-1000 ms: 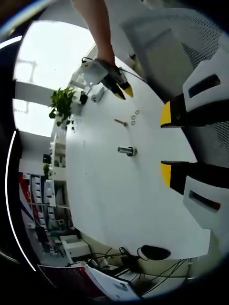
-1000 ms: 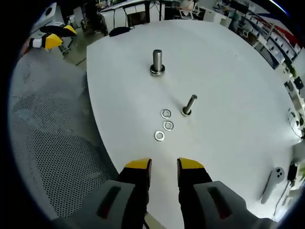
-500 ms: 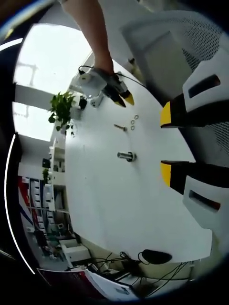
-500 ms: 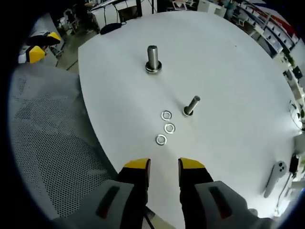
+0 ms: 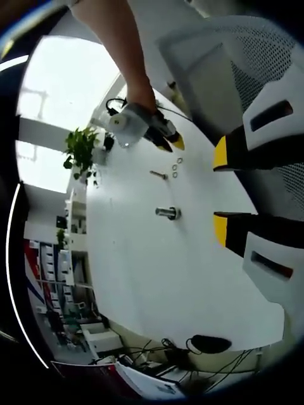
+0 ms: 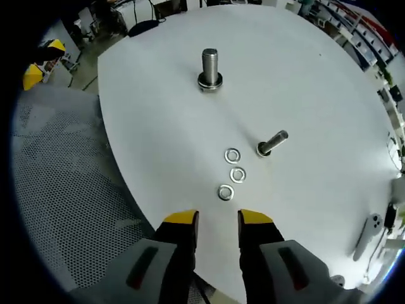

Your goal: Place the washer onto the threaded stud by aligning its center hole with the stud, sliding it down to the base, and recovering from edge contact or off-axis alignment until the washer reaches the visible bottom stop.

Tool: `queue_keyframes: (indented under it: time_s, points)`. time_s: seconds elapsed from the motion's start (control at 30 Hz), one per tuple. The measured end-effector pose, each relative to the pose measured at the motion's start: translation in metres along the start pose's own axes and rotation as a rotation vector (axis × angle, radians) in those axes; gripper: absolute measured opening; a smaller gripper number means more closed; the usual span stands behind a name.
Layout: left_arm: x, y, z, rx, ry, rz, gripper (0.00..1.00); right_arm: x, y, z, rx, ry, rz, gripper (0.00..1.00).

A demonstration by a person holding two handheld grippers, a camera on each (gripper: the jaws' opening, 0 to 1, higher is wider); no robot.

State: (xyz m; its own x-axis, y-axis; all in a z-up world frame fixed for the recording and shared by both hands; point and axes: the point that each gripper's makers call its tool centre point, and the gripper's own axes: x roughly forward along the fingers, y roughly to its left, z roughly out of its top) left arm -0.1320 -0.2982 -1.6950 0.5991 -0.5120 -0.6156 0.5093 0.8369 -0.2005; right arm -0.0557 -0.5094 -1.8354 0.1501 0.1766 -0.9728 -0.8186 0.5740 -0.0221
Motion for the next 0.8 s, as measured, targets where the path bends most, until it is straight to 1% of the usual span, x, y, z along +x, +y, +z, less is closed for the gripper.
queue_keyframes:
  time_s: [0.23,0.4,0.47,0.53,0.57,0.6,0.63,0.77,0.8]
  points:
    - [-0.002,0.0,0.003,-0.001,-0.015,0.005,0.23,0.011,-0.007,-0.005,0.031,0.012,-0.012,0.27]
    - [-0.001,0.001,0.003,-0.001,-0.015,0.009,0.23,0.015,-0.013,0.0,0.043,0.004,-0.015,0.26]
    - [-0.001,0.001,0.003,0.0,-0.012,0.01,0.23,0.017,-0.013,0.003,0.035,-0.003,-0.013,0.26]
    - [-0.001,0.002,0.002,-0.001,-0.01,0.011,0.23,0.021,-0.011,0.005,-0.023,0.008,-0.002,0.26]
    - [-0.001,0.002,0.002,-0.002,-0.01,0.012,0.23,0.021,-0.008,0.005,-0.057,0.026,0.018,0.23]
    - [-0.001,0.002,0.002,-0.001,-0.008,0.014,0.23,0.021,-0.008,0.009,-0.044,0.006,0.012,0.23]
    - [-0.001,0.002,0.002,0.0,-0.007,0.015,0.23,0.022,-0.009,0.011,-0.06,0.005,0.009,0.23]
    - [-0.001,0.003,0.0,-0.003,0.0,0.02,0.23,0.023,-0.011,0.013,-0.051,0.014,0.024,0.21]
    - [-0.001,0.003,0.001,-0.003,0.0,0.021,0.23,0.023,-0.011,0.013,-0.063,0.017,0.028,0.21]
